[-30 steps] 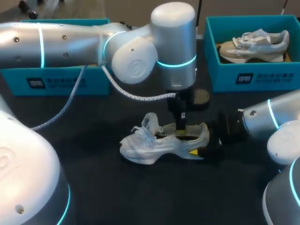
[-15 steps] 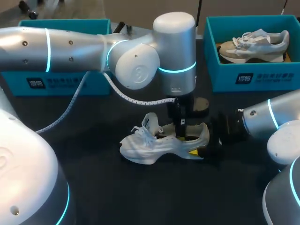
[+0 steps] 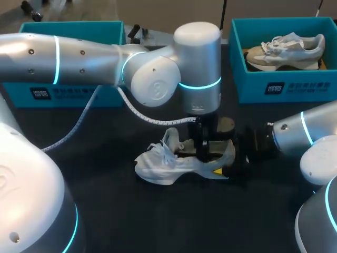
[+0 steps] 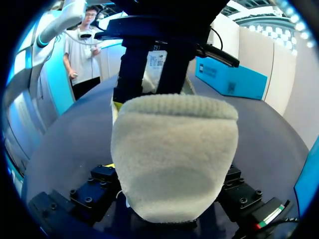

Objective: Take the shoe out of the shoebox, open the shoe tongue, remove and reinsert the insole, then place the shoe into the shoebox

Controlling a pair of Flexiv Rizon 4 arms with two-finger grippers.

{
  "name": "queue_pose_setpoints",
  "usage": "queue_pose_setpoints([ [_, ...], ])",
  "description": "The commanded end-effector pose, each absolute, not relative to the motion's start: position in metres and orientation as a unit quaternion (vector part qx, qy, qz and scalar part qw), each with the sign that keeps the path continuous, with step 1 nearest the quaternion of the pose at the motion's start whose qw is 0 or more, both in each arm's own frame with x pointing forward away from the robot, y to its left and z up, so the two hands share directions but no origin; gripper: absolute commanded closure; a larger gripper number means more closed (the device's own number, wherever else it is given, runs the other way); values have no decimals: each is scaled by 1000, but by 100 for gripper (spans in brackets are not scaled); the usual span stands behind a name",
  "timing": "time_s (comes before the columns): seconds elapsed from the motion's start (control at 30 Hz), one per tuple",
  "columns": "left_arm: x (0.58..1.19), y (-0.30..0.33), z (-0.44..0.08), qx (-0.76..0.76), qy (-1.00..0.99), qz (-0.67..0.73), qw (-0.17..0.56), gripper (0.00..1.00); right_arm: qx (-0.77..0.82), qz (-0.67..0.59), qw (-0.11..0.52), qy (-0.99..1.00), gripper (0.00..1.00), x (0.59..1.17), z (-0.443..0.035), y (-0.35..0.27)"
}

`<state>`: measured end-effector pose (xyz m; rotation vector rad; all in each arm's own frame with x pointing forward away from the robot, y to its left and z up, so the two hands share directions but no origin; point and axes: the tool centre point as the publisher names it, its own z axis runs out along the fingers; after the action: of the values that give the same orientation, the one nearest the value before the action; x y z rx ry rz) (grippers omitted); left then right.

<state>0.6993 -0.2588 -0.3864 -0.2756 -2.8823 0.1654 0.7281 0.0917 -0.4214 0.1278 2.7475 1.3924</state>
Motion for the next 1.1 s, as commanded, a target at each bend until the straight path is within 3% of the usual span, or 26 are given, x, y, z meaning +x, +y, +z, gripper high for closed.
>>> queue_pose_setpoints([
  [0.03, 697, -261, -392, -102, -987, 55, 113, 58, 42, 450, 30, 891, 100, 730, -424, 90],
  [0.1, 697, -261, -395, -106, -988, 56, 102, 57, 42, 450, 30, 891, 100, 730, -424, 90],
  [0.2, 698, -261, -400, -113, -988, 62, 90, 44, 42, 450, 30, 891, 100, 730, -424, 90],
  [0.7, 707, -258, -435, -123, -990, 68, 26, 64, 42, 450, 30, 891, 100, 730, -424, 90],
  [1.0, 721, -256, -453, -110, -992, 59, 0, 100, 42, 450, 30, 891, 100, 730, -424, 90],
  [1.1, 724, -253, -452, -103, -993, 58, -1, 100, 42, 450, 30, 891, 100, 730, -424, 90],
])
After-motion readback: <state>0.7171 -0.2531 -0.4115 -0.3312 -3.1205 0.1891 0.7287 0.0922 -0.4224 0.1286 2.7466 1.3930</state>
